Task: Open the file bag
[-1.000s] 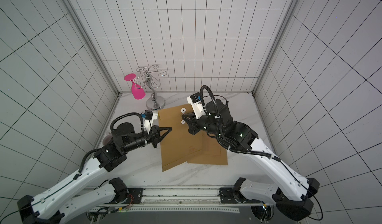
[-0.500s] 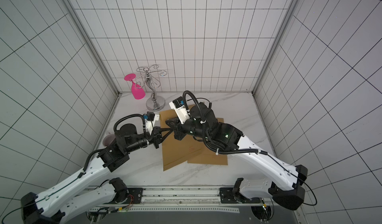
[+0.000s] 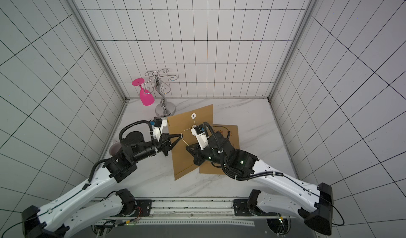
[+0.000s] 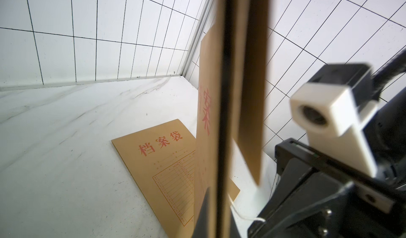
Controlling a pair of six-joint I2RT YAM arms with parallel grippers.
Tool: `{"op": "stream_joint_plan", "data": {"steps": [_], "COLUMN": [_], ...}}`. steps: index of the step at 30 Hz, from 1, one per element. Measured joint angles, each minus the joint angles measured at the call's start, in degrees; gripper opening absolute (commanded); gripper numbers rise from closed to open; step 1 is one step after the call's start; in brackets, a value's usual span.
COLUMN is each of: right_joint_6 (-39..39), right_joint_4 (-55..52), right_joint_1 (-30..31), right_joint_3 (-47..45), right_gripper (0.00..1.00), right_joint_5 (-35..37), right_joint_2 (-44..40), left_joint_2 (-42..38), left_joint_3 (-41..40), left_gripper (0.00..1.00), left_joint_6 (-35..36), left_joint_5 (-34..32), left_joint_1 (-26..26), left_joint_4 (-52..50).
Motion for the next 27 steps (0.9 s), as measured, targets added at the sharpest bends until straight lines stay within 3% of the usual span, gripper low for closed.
{"op": "stream_joint_plan", "data": {"steps": [6,20,27], "right_joint_6": [2.5,2.7,0.8], "right_joint_4": [0.0,-6.0,-9.9], "right_joint_1": [-4.5,-24.9,-28.5], "right_joint_3": [-6.6,-10.0,-8.5], "right_gripper": [0.0,0.0,0.0], "right_joint_5": [0.6,-1.4,-2.1], "right_joint_2": [-4.0,-8.9,-9.7], "left_joint_2": [-0.4,-1.9,-2.0], "left_joint_3": [0.0,-0.1,-0.1], "left_gripper": [0.0,0.0,0.0], "left_joint_6": [0.0,-0.2,-0.2], "left_joint_5": [0.0,0.5,1.0], "left_joint_1": [0.3,1.1,1.1], "left_joint_4": [0.0,-0.5,-2.2]}}
